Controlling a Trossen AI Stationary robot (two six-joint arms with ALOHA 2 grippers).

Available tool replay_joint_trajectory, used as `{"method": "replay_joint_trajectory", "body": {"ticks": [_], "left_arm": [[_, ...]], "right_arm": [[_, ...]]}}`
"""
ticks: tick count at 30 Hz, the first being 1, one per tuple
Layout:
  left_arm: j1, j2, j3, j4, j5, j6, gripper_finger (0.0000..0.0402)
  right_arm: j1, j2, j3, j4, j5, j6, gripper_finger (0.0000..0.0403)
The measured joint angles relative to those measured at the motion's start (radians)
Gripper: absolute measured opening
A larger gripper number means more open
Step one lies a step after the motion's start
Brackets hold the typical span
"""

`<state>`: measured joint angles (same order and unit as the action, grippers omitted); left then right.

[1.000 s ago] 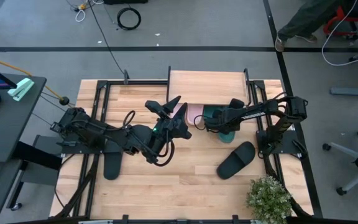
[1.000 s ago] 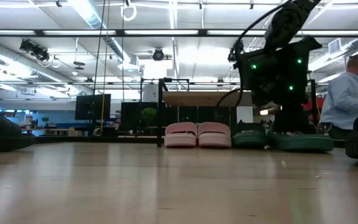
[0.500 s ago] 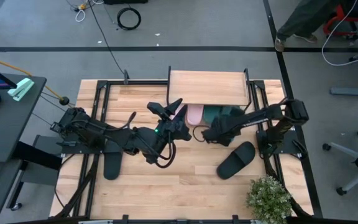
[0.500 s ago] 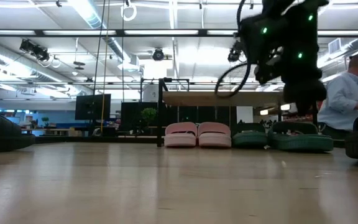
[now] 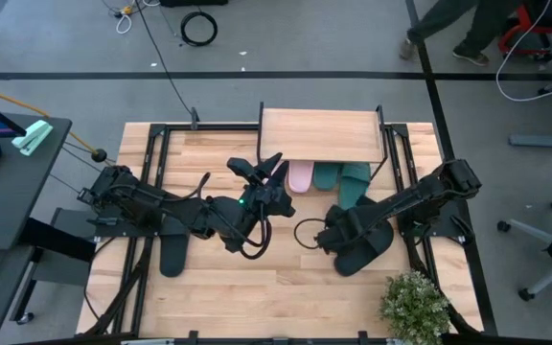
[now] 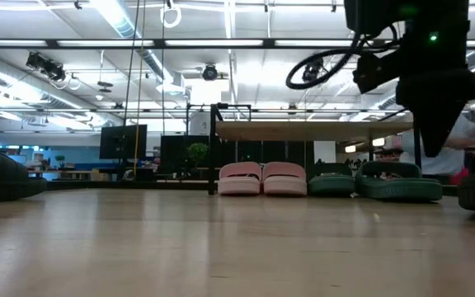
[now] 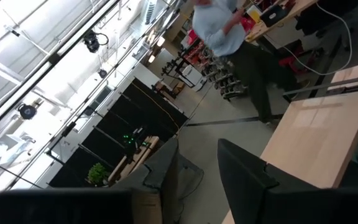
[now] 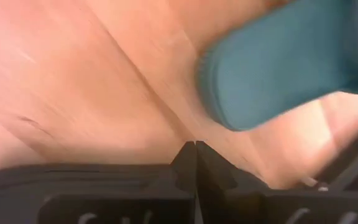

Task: Pick and place slides into the shelf
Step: Put the dark green slide under the shelf

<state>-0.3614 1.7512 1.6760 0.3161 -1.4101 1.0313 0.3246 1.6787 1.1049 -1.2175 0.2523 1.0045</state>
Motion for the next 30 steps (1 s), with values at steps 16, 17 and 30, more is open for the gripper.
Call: {"method": "replay_joint_trajectory", "body": {"ticks": [16, 17, 30], "left_arm": [[-0.002, 0.000, 0.000, 0.001, 0.000, 0.000, 0.0107], [-0.002, 0.000, 0.000, 0.001, 0.000, 0.000, 0.0107], [-0.002, 0.000, 0.000, 0.001, 0.000, 0.000, 0.0107]], "right_arm": [[-0.001, 0.000, -0.099, 0.176, -0.017, 0.059, 0.0001], [-0.004, 0.000, -0.110, 0.176, -0.016, 0.061, 0.0001], [-0.130, -0.005, -0.272, 0.321, 0.001, -0.035, 0.0000]]}}
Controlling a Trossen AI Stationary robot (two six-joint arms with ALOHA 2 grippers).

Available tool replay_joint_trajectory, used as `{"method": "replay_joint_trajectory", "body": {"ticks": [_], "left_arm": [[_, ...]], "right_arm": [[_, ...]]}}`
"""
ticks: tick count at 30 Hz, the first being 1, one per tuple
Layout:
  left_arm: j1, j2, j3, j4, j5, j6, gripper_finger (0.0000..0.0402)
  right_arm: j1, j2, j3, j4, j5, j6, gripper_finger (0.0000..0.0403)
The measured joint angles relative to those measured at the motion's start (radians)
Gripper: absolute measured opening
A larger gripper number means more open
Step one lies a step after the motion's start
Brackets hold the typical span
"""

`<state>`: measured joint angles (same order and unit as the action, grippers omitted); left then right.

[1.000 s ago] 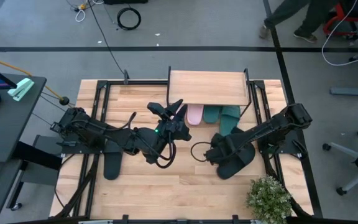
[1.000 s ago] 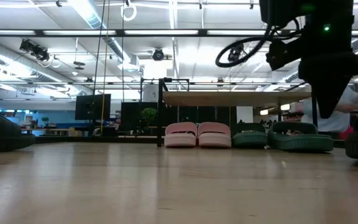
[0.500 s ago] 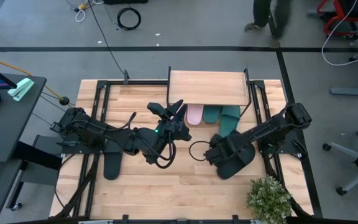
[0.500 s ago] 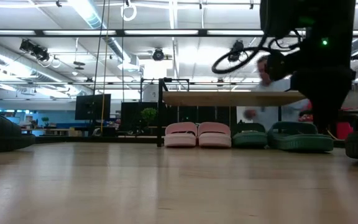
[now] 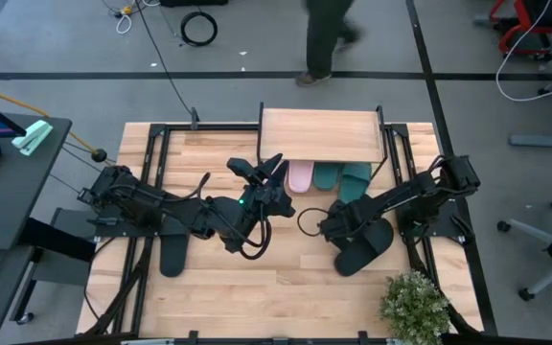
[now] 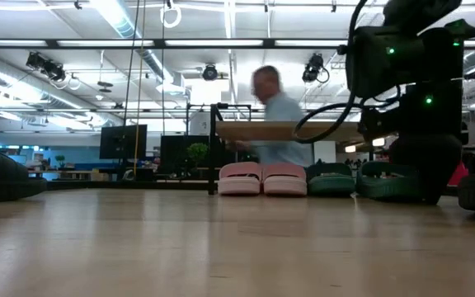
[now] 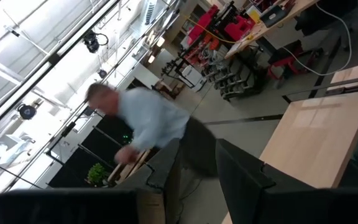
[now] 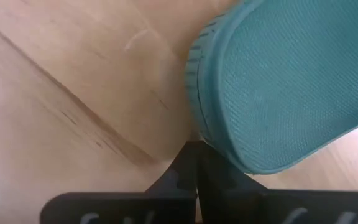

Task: Pick and place slides into the shelf
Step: Put the dark green slide under the shelf, then remove the dark green slide from under the shelf

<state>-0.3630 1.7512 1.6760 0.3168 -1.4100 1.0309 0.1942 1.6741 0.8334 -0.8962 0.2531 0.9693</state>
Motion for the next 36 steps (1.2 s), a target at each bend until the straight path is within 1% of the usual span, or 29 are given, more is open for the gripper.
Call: {"method": "replay_joint_trajectory", "body": {"ticks": [6, 11, 14, 18, 21, 24, 27, 30, 36], "left_arm": [[0.000, 0.000, 0.000, 0.000, 0.000, 0.000, 0.0107], [0.000, 0.000, 0.000, 0.000, 0.000, 0.000, 0.0107], [0.000, 0.000, 0.000, 0.000, 0.000, 0.000, 0.0107], [-0.001, 0.000, 0.000, -0.002, 0.000, -0.035, 0.0107], [-0.006, 0.000, 0.000, -0.065, 0.000, -0.161, 0.0104], [-0.014, 0.000, 0.000, -0.202, 0.001, -0.288, 0.0098], [-0.016, 0.000, 0.000, -0.352, 0.001, -0.387, 0.0091], [-0.015, 0.000, 0.000, -0.486, 0.000, -0.512, 0.0084], [-0.030, 0.000, 0.000, -0.733, 0.000, -0.803, 0.0073]], "right_arm": [[-0.056, 0.001, -0.003, -0.015, -0.001, -0.052, 0.0000], [-0.062, 0.004, 0.007, -0.021, 0.012, -0.055, 0.0000], [-0.039, 0.007, 0.019, -0.017, 0.026, -0.054, 0.0000], [0.042, 0.006, 0.042, -0.015, 0.014, -0.003, 0.0000], [0.128, 0.006, 0.065, -0.004, 0.017, 0.075, 0.0000], [0.227, 0.006, 0.079, 0.048, 0.060, 0.132, 0.0001], [0.295, 0.006, 0.097, 0.075, 0.121, 0.077, 0.0002], [0.334, 0.006, 0.116, 0.074, 0.149, 0.051, 0.0003], [0.360, 0.006, 0.153, 0.075, 0.149, 0.052, 0.0008]]}}
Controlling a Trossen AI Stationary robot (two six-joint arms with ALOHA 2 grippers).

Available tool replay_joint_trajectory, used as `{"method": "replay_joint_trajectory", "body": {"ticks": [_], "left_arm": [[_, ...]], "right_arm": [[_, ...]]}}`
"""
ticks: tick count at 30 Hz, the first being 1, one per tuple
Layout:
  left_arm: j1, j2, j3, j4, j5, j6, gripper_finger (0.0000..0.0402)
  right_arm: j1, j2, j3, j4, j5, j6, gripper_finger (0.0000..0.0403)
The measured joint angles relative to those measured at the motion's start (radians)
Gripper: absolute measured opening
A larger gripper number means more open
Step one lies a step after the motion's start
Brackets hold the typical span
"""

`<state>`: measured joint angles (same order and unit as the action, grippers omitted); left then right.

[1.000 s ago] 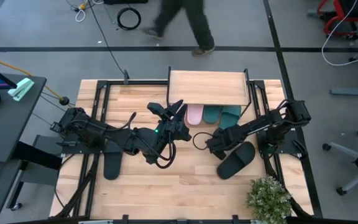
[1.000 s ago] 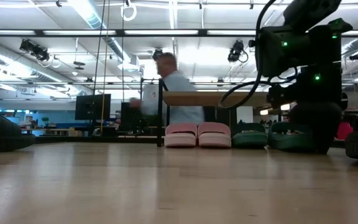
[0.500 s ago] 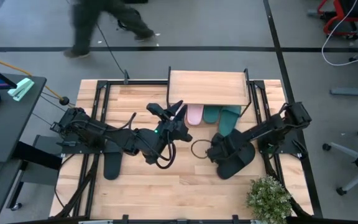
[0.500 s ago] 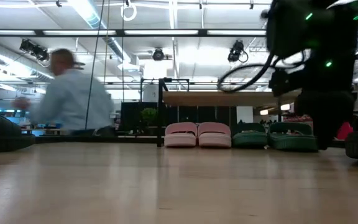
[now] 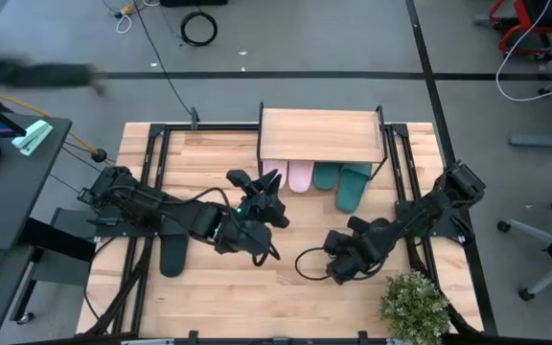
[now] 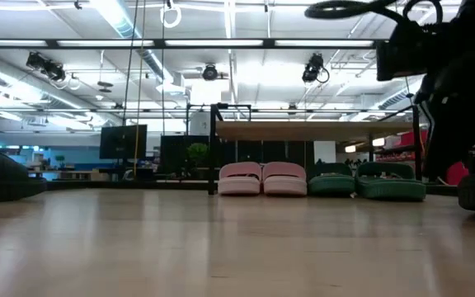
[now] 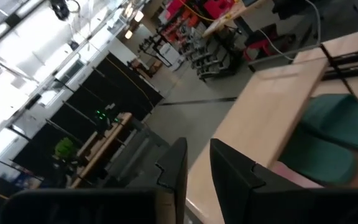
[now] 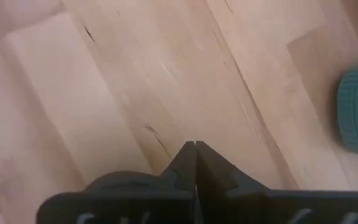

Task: Pick and place slides into the shelf
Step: Remove the dark green slide from under the shelf

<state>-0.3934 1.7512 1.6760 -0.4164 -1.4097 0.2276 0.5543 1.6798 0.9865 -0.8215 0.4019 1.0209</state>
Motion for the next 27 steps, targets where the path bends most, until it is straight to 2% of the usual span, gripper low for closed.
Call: {"method": "replay_joint_trajectory", "body": {"ticks": [3, 7, 12, 19, 27], "left_arm": [[-0.022, 0.000, 0.000, -0.109, 0.024, -0.125, 0.0074], [-0.048, 0.000, 0.000, -0.165, 0.144, -0.239, 0.0079], [-0.066, 0.000, 0.000, -0.165, 0.285, -0.275, 0.0076], [-0.071, 0.000, 0.000, -0.166, 0.289, -0.269, 0.0065], [-0.063, 0.000, 0.000, -0.261, 0.289, -0.269, 0.0066]], "right_arm": [[0.001, 0.000, 0.016, 0.000, 0.000, -0.001, 0.0009], [-0.006, 0.000, 0.035, 0.000, 0.000, -0.004, 0.0011], [-0.050, -0.001, 0.044, 0.007, 0.013, -0.128, 0.0011], [-0.087, -0.001, 0.044, 0.006, -0.009, -0.152, 0.0016], [-0.089, -0.001, 0.044, -0.082, -0.043, -0.135, 0.0066]]}}
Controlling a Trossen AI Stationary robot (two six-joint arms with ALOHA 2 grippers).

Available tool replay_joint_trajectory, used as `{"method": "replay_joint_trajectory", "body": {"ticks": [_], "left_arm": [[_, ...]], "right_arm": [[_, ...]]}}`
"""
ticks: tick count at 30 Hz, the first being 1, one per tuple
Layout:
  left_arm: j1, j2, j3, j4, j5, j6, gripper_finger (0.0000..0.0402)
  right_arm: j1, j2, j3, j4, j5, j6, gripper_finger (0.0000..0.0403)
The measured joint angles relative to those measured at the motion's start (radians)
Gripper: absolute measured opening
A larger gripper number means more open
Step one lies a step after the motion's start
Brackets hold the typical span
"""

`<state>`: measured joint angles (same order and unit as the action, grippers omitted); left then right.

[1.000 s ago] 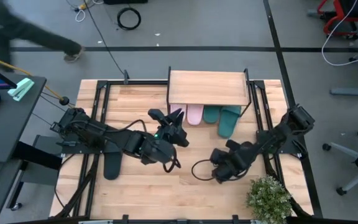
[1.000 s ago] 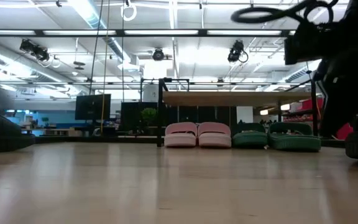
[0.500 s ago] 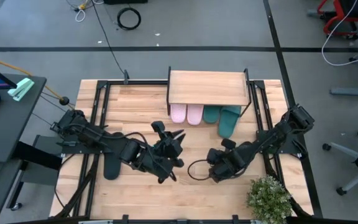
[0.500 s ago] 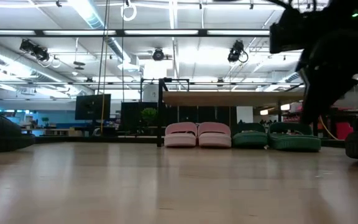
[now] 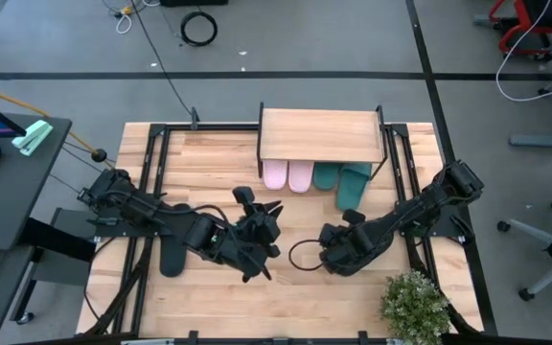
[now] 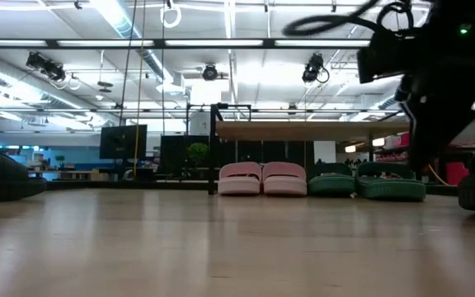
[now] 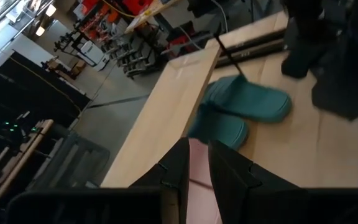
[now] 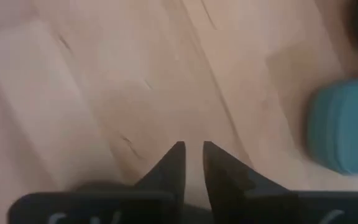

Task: Pick and place slides into the shelf
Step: Remove the dark green slide from under the shelf

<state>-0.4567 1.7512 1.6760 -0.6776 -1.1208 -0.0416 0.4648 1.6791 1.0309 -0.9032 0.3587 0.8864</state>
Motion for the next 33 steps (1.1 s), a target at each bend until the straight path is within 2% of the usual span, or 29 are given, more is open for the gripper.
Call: {"method": "replay_joint_trajectory", "body": {"ticks": [4, 10, 15, 24, 33], "left_arm": [[0.007, 0.000, 0.000, -0.061, 0.001, -0.018, 0.0063], [0.011, 0.000, 0.000, -0.131, 0.002, -0.083, 0.0055], [0.011, 0.000, 0.000, -0.104, 0.002, -0.084, 0.0061], [0.012, 0.000, 0.000, -0.058, 0.001, -0.078, 0.0067], [0.012, 0.000, 0.000, -0.028, 0.001, -0.077, 0.0057]], "right_arm": [[0.000, 0.000, 0.000, -0.114, 0.021, 0.003, 0.0097], [-0.002, -0.001, 0.000, -0.247, 0.183, 0.090, 0.0137], [-0.030, -0.001, -0.013, -0.294, 0.197, 0.093, 0.0168], [-0.150, -0.002, -0.094, -0.241, 0.223, 0.053, 0.0216], [-0.284, -0.003, -0.183, -0.088, 0.277, -0.115, 0.0212]]}}
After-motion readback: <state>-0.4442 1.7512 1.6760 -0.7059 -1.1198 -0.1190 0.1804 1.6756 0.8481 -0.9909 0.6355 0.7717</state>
